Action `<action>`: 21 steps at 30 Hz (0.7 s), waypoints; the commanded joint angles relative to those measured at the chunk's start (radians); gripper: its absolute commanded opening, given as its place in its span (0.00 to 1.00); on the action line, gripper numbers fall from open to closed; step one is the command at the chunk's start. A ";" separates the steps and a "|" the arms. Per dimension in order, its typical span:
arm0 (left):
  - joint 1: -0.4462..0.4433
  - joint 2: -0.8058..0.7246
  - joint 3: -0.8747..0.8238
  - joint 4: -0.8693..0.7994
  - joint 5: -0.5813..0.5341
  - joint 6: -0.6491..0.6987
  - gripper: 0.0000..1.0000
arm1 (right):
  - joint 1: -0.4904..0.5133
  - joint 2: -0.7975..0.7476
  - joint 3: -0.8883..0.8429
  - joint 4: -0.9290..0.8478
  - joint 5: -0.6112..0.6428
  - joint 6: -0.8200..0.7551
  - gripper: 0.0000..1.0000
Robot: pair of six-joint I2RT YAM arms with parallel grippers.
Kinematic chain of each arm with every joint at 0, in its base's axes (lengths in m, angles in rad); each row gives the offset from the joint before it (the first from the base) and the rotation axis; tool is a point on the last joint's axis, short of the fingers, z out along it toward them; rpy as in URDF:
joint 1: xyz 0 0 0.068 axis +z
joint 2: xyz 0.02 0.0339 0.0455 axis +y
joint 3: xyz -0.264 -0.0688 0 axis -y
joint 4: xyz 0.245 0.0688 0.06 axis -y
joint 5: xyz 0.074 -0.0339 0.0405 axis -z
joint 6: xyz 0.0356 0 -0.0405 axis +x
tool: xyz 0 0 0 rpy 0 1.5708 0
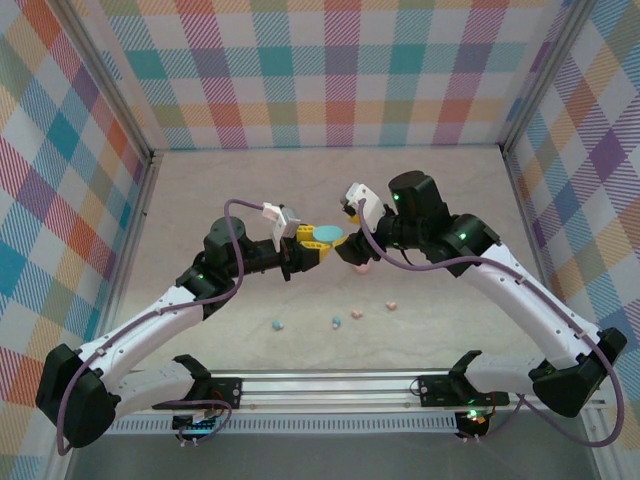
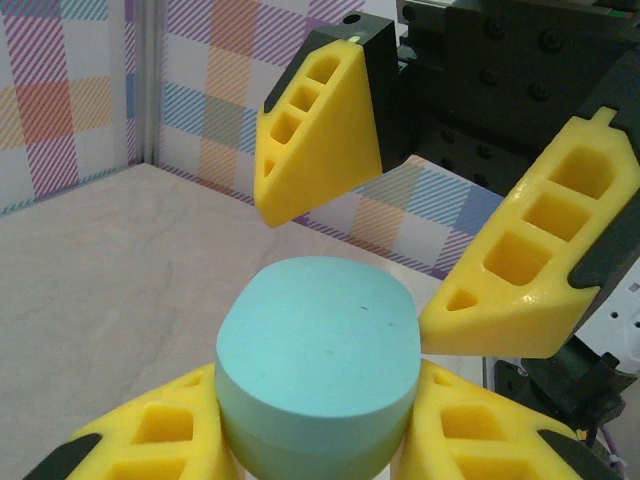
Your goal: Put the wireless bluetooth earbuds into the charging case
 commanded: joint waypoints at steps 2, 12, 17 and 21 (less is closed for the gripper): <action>-0.005 -0.042 -0.019 0.011 0.086 -0.003 0.23 | -0.010 0.012 0.048 0.044 0.107 0.028 0.68; -0.010 -0.048 -0.027 0.018 0.095 -0.012 0.23 | -0.011 0.048 0.091 0.033 0.140 0.028 0.67; -0.012 -0.045 -0.029 0.016 0.094 -0.010 0.23 | -0.011 0.054 0.116 0.028 0.165 0.037 0.67; -0.014 -0.042 -0.030 0.016 0.097 -0.012 0.23 | -0.011 0.063 0.138 0.022 0.188 0.049 0.68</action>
